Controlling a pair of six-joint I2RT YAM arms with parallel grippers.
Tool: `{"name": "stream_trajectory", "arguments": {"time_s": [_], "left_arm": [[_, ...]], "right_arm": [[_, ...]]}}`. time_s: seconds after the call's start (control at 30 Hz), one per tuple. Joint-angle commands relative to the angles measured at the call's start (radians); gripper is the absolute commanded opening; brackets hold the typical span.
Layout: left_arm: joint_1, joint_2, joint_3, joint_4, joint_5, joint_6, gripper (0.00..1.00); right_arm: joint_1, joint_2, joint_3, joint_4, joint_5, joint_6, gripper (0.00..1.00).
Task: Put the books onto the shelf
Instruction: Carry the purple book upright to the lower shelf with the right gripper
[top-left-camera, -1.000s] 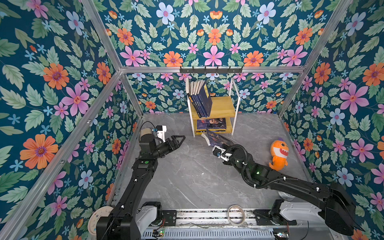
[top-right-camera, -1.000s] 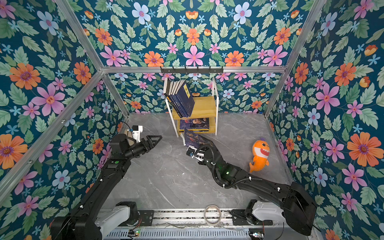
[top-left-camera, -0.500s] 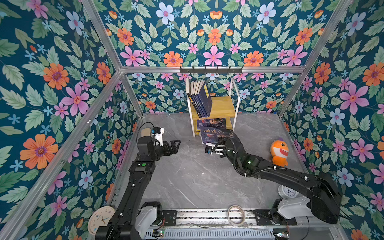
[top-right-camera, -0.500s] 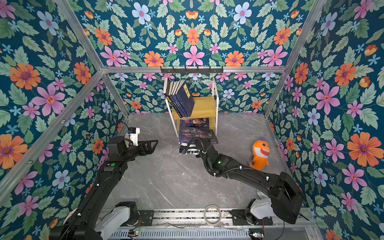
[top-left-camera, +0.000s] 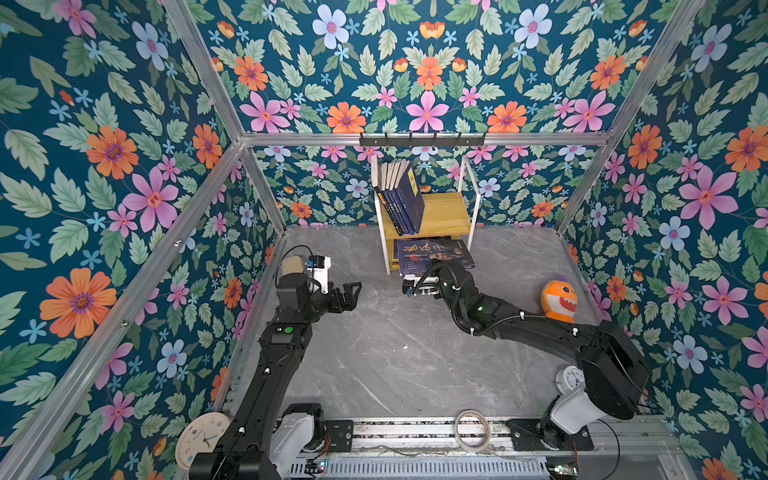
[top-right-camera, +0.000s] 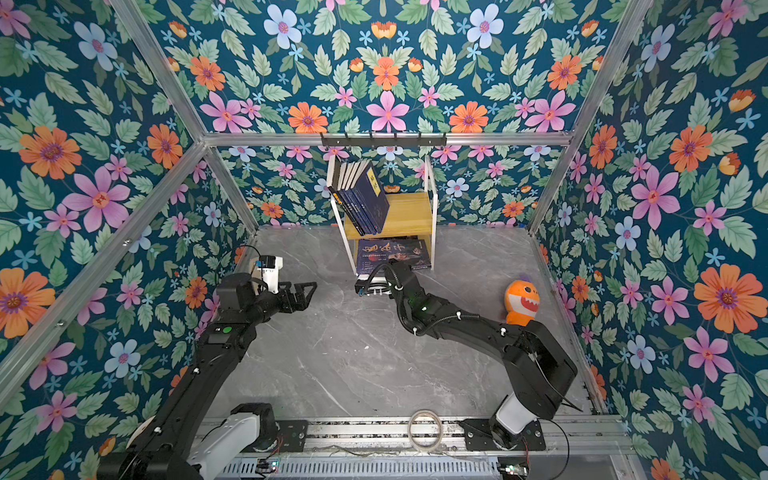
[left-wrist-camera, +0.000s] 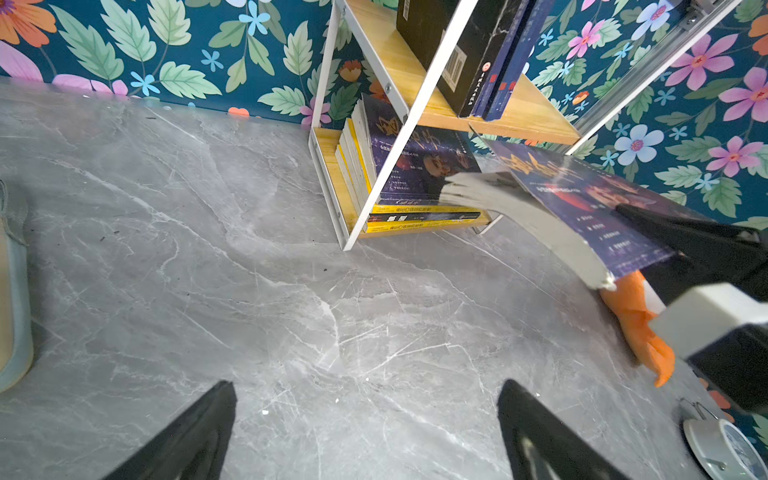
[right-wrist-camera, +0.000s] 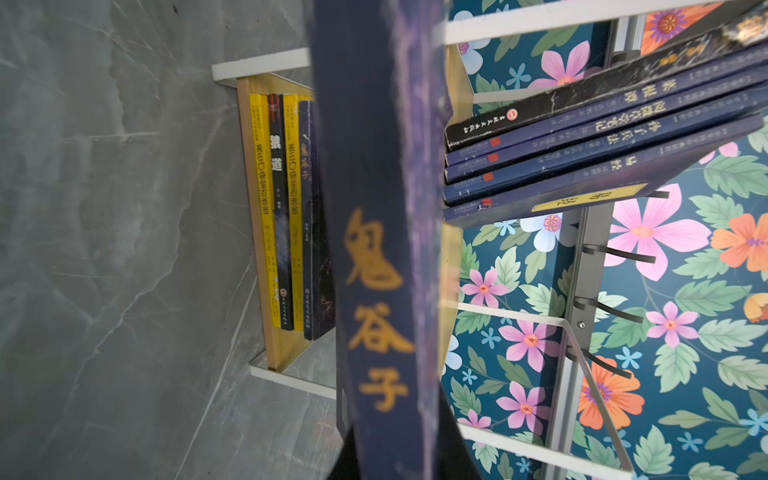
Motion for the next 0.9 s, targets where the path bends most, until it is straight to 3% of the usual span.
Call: {"name": "stream_trajectory", "arguments": {"time_s": [0.0, 0.87], "left_arm": [[-0.004, -0.001, 0.000, 0.006, 0.008, 0.017, 1.00], [-0.024, 0.008, -0.001, 0.009, 0.001, 0.019, 1.00]], "right_arm": [[-0.012, 0.015, 0.022, 0.092, -0.018, -0.012, 0.00], [-0.073, 0.171, 0.110, 0.182, -0.019, -0.022, 0.00]]}}
